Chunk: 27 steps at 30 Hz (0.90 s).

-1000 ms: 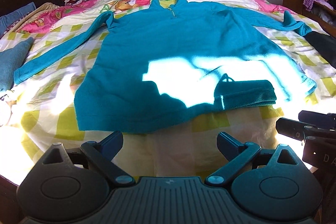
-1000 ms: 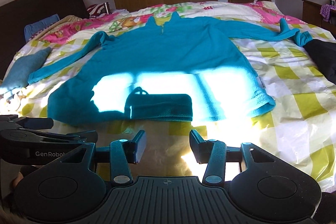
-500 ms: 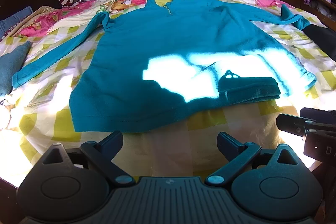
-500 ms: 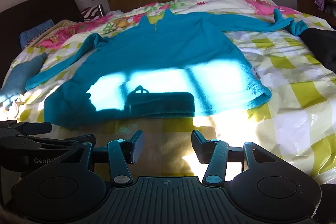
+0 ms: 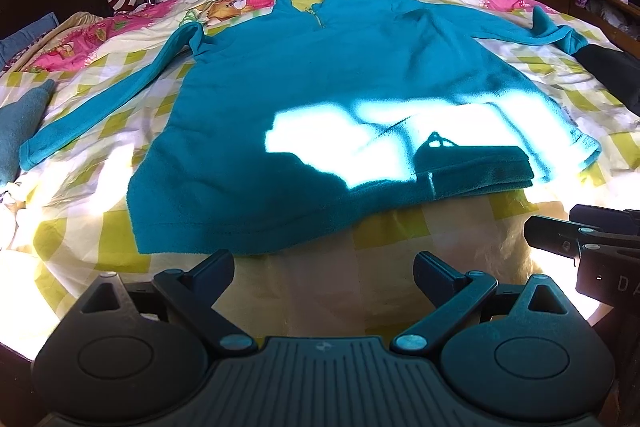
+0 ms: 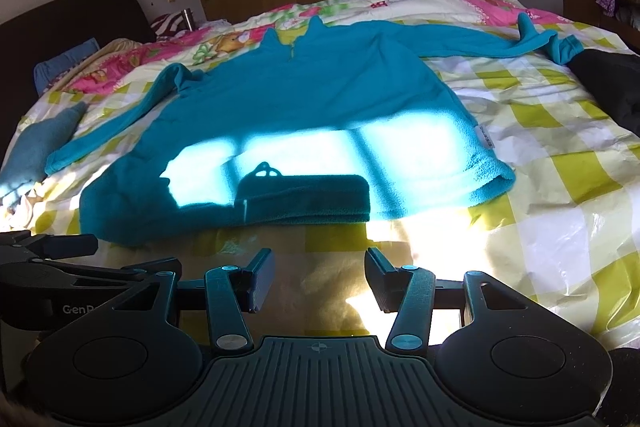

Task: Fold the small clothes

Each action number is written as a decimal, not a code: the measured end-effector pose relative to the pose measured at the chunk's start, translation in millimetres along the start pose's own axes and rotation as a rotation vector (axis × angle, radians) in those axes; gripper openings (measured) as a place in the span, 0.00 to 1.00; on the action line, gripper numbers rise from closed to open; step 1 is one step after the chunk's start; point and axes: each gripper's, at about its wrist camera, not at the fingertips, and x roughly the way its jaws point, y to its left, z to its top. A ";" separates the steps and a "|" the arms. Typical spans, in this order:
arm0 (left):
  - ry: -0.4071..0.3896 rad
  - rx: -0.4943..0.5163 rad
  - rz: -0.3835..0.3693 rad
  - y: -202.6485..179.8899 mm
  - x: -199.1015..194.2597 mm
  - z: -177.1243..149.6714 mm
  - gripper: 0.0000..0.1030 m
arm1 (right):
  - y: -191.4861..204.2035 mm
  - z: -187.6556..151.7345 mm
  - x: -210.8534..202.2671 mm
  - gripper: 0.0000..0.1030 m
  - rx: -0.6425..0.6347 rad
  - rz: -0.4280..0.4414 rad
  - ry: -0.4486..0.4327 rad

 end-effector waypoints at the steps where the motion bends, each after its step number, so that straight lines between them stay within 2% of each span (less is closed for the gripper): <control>1: -0.004 0.002 -0.001 -0.3 -0.3 1.3 1.00 | -0.3 0.2 -0.4 0.48 0.001 -0.002 -0.003; 7: -0.053 0.034 -0.013 -3.0 -3.4 20.0 1.00 | -12.3 17.5 -1.5 0.49 0.011 -0.042 -0.058; 16: -0.131 0.068 -0.069 -11.1 26.3 80.4 1.00 | -52.3 73.4 23.6 0.51 0.060 -0.088 -0.142; 18: -0.119 0.074 -0.080 -12.8 51.8 93.7 1.00 | -64.3 84.3 44.7 0.52 0.065 -0.106 -0.116; 20: -0.045 0.090 -0.109 -14.2 81.8 101.4 1.00 | -83.3 96.5 65.9 0.52 0.109 -0.123 -0.068; 22: 0.015 0.112 -0.159 -16.1 104.4 106.7 1.00 | -106.8 113.8 80.9 0.52 0.163 -0.137 -0.070; 24: 0.011 0.143 -0.195 -18.5 109.6 114.1 1.00 | -129.7 137.0 97.4 0.52 0.196 -0.177 -0.097; 27: -0.052 0.207 -0.225 -27.9 107.5 135.7 1.00 | -166.3 172.6 123.9 0.52 0.287 -0.259 -0.135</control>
